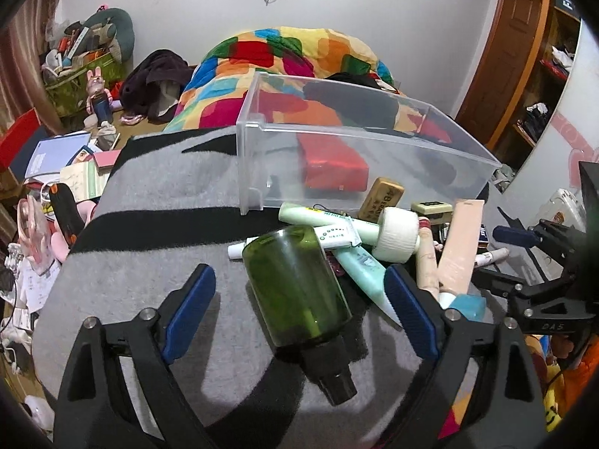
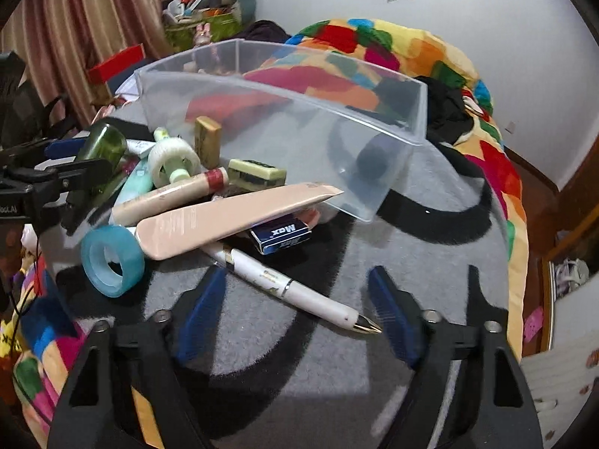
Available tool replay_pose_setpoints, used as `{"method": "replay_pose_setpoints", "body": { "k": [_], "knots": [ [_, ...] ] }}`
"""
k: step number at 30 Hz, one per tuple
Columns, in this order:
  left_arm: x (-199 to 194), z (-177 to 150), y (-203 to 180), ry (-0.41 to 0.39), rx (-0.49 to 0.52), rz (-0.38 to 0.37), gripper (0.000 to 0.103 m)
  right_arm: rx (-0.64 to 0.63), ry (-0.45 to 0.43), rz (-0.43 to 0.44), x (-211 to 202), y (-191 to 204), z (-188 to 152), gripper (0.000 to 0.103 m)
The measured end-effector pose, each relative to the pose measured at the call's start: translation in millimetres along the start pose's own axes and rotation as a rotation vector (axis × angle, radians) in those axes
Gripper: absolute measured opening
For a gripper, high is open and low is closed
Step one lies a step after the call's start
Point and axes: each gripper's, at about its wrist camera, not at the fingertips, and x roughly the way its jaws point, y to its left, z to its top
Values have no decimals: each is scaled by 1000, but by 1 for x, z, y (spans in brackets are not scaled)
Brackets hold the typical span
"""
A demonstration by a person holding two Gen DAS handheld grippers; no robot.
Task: Organize objects
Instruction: 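Grasp the green glass bottle with the left tool while the right tool grasps the white pen, then carry the green bottle into the clear box while the right tool places the white pen there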
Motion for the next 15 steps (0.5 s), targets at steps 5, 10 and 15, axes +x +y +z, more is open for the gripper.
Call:
{"method": "replay_pose_setpoints", "body": {
  "k": [5,10,15],
  "knots": [
    [6,-2,-2,21,-8,-10,56,-19,27,16,-7,-3,-3,30],
    [2,-8,4,21,-36,-30,45,-19,47,23,-21,-6,-17,16],
    [-15,-16,9,16,-19,-47,45,9,63,31,-34,-10,-34,15]
  ]
}}
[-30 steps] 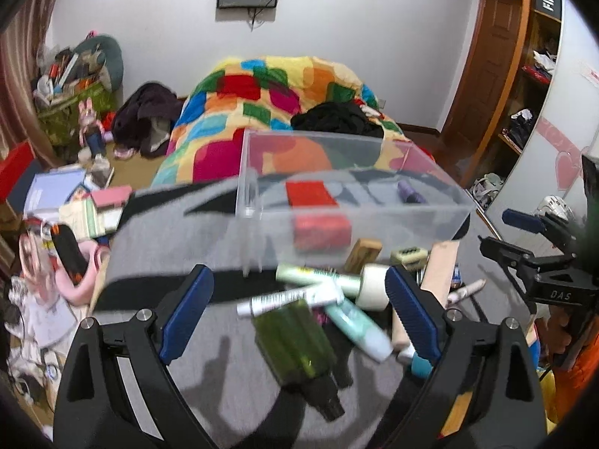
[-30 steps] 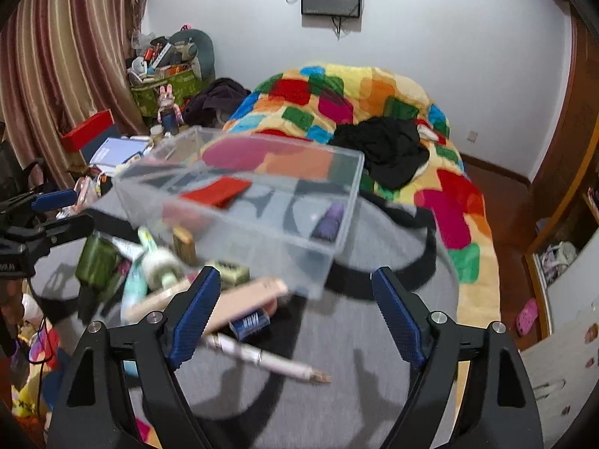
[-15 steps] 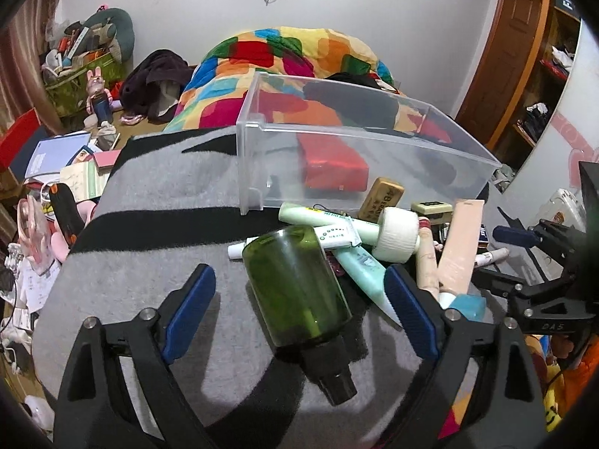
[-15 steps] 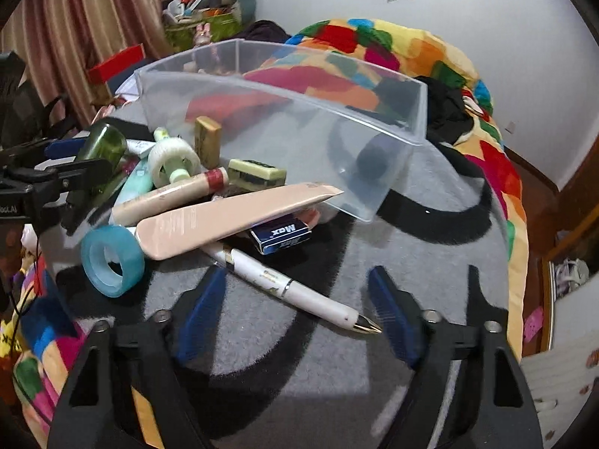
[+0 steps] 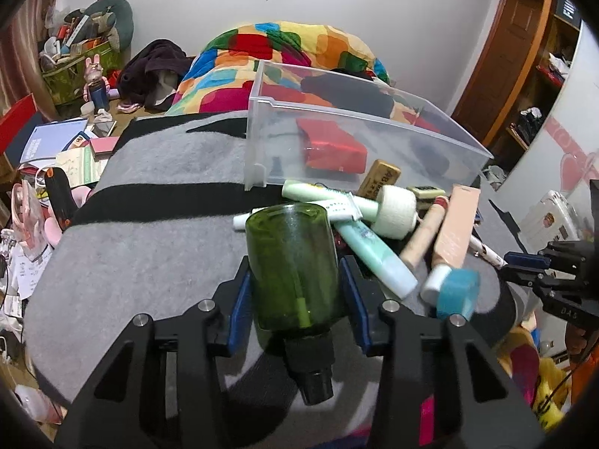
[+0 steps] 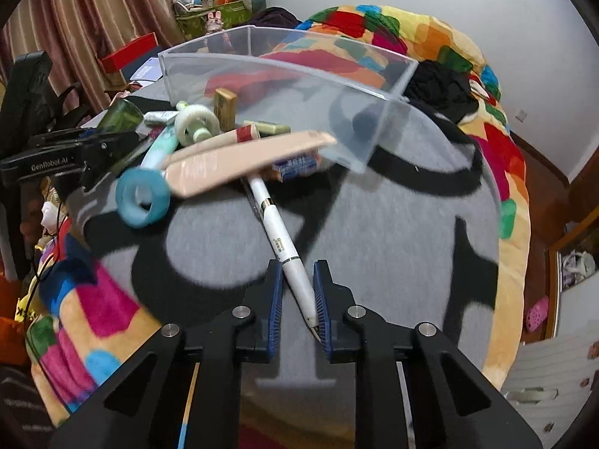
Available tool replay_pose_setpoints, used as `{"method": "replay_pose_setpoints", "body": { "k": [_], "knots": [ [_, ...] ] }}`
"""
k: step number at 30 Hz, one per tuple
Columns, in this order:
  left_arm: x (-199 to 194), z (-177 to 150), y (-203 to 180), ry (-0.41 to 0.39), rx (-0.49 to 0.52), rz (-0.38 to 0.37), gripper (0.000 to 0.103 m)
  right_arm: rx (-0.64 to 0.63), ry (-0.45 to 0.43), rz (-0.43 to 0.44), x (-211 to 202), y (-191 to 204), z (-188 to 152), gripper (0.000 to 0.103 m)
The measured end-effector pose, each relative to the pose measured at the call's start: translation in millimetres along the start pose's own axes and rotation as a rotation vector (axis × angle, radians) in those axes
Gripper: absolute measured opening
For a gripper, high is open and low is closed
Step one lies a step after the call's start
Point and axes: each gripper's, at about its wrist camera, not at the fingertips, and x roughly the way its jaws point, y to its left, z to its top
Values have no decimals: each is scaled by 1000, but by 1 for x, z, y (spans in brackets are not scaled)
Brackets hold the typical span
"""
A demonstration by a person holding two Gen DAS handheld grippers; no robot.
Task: Organize objects
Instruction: 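Carry the green bottle into the clear box while the right tool places the white pen there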
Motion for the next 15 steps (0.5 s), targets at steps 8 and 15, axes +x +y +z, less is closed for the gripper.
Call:
{"method": "replay_pose_setpoints", "body": {
  "k": [8,15],
  "knots": [
    [-11,-3,-5,10,55,-13,44,-6,-10,6,5,8,11,20],
    [7,-2,-3,40,34,-14,44,8,-32,6,20,13,24,22]
  ]
}}
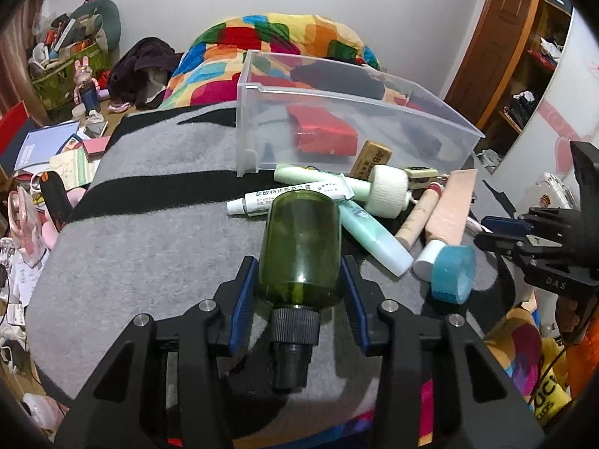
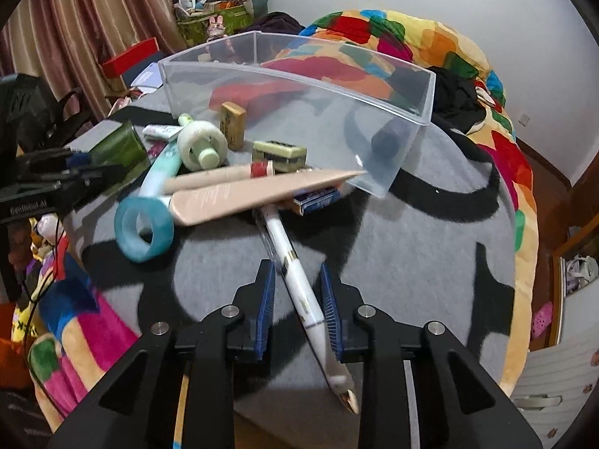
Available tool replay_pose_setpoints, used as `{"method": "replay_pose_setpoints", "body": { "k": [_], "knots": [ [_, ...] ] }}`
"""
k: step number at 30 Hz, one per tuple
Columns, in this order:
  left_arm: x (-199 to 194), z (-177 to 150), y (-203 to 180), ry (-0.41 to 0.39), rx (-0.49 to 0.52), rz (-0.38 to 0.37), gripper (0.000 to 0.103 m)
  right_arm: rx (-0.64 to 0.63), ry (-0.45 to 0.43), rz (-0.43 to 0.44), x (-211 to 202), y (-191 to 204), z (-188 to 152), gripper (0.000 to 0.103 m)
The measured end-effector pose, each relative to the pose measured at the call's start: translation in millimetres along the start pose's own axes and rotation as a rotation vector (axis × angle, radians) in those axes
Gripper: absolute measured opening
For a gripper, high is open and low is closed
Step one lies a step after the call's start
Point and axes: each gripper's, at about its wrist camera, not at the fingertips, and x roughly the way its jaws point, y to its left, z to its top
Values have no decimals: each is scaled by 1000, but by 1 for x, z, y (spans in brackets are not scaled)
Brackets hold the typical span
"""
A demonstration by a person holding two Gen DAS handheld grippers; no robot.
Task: Organize objects
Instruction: 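Carry the green bottle into the clear box while the right tool places the white pen there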
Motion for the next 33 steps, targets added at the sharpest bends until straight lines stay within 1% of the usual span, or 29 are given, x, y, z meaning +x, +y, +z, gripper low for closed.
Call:
{"method": "replay_pose_setpoints", "body": {
  "k": [3,5,6,7,8,13,17,21,27,30,33],
  "knots": [
    [3,2,2,-11,-14,5,46,10,-12,-1,-5,1,-6,16],
    [4,4,4,-21,-27,16,46,14,-14,-6,-10,3,-12,14],
    [5,4,5,-26,-33,24,45,19,-15,-8,-14,3,-16,13],
    [5,4,6,-30,-39,28,41,23,-14,-11,-16,3,-19,11],
    [4,4,7,-35,-44,29,41,28,-15,-17,-19,3,-22,10],
    [-6,2,7,-61,-53,32,41,90,-34,-40,-36,-5,-36,10],
    [-21,7,6,-103,-56,26,41,143,-92,-50,-54,-15,-34,10],
    [-34,19,3,-150,-53,19,41,166,-173,-60,-72,-22,-15,10],
    [-43,45,-1,-205,-44,22,41,169,-278,-83,-84,-26,26,10],
    [-42,60,-1,-219,-47,19,41,167,-306,-75,-84,-27,45,10],
    [-39,75,-2,-223,-38,15,41,164,-313,-52,-80,-28,61,10]
  ]
}}
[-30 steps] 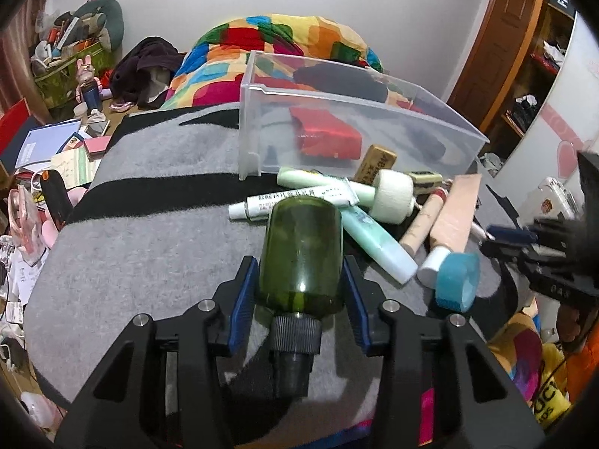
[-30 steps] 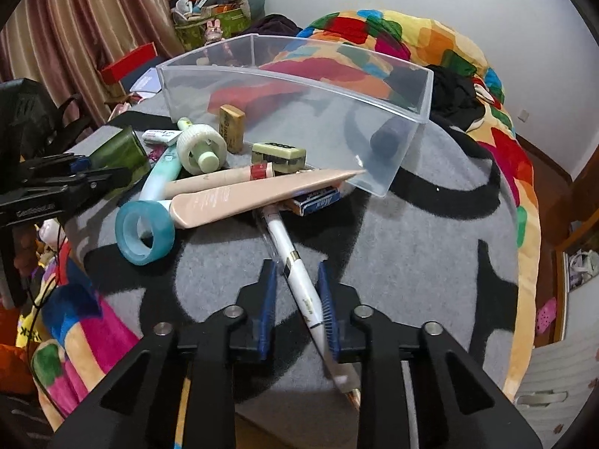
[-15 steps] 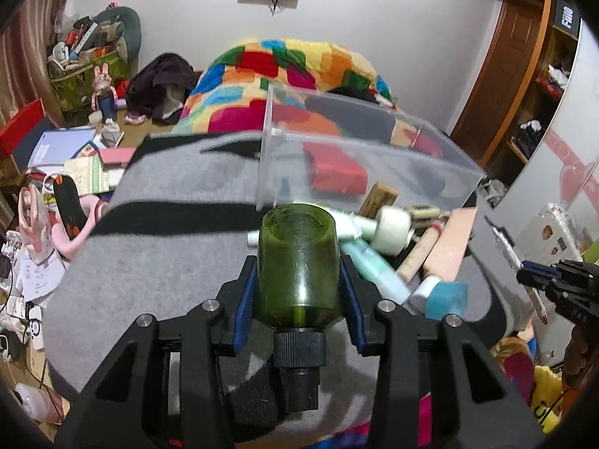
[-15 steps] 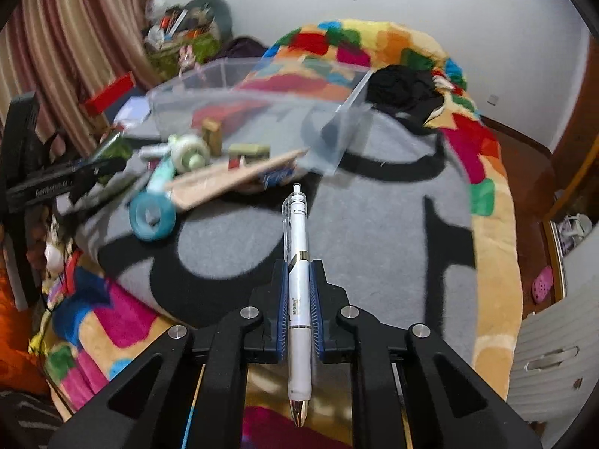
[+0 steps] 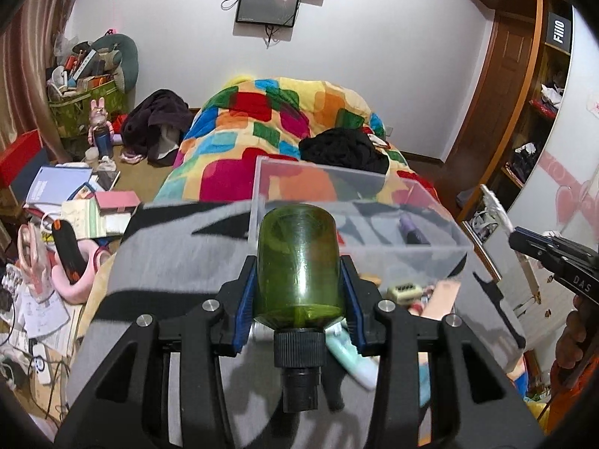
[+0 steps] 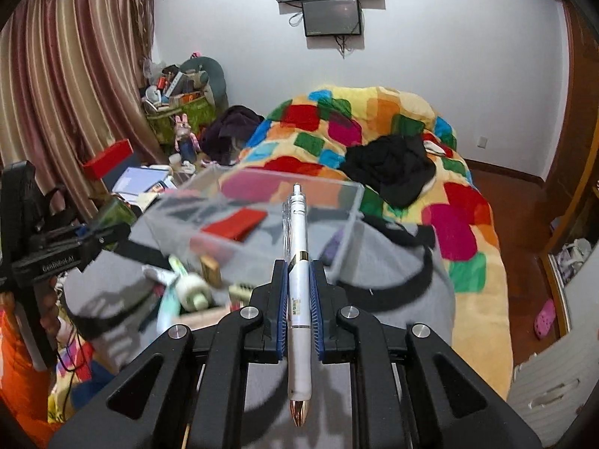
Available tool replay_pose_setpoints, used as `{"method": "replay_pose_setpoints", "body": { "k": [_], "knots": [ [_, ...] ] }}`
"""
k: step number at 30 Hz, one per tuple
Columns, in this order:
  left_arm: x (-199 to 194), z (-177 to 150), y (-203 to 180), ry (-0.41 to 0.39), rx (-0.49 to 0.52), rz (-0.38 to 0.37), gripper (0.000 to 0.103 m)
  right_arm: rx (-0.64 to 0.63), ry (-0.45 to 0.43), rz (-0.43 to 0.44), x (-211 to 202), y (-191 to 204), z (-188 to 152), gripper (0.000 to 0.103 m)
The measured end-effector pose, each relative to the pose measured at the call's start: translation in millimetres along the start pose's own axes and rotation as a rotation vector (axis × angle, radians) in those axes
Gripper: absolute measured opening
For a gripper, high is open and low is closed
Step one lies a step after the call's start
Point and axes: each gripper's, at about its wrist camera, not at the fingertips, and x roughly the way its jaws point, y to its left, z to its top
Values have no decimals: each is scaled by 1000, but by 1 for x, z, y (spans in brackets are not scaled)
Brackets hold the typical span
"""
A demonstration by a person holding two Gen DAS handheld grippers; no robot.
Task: Organize objects
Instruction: 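Carry the green bottle into the clear box while the right tool places the white pen there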
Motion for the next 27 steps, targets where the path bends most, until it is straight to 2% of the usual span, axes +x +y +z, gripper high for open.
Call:
{"method": "replay_pose_setpoints", "body": {
  "k": [9,14,20,27],
  "knots": [
    [28,32,-8,28,33,-9,41,-32,47,24,48,4,33,10],
    [51,43,-13,76,55,-16,41,-49,93,39,76,8,42,10],
    [82,48,-20,149,98,-10,41,-112,191,54,115,17,48,10],
    [113,48,-26,225,129,1,41,-198,262,46,140,26,45,10]
  ]
}}
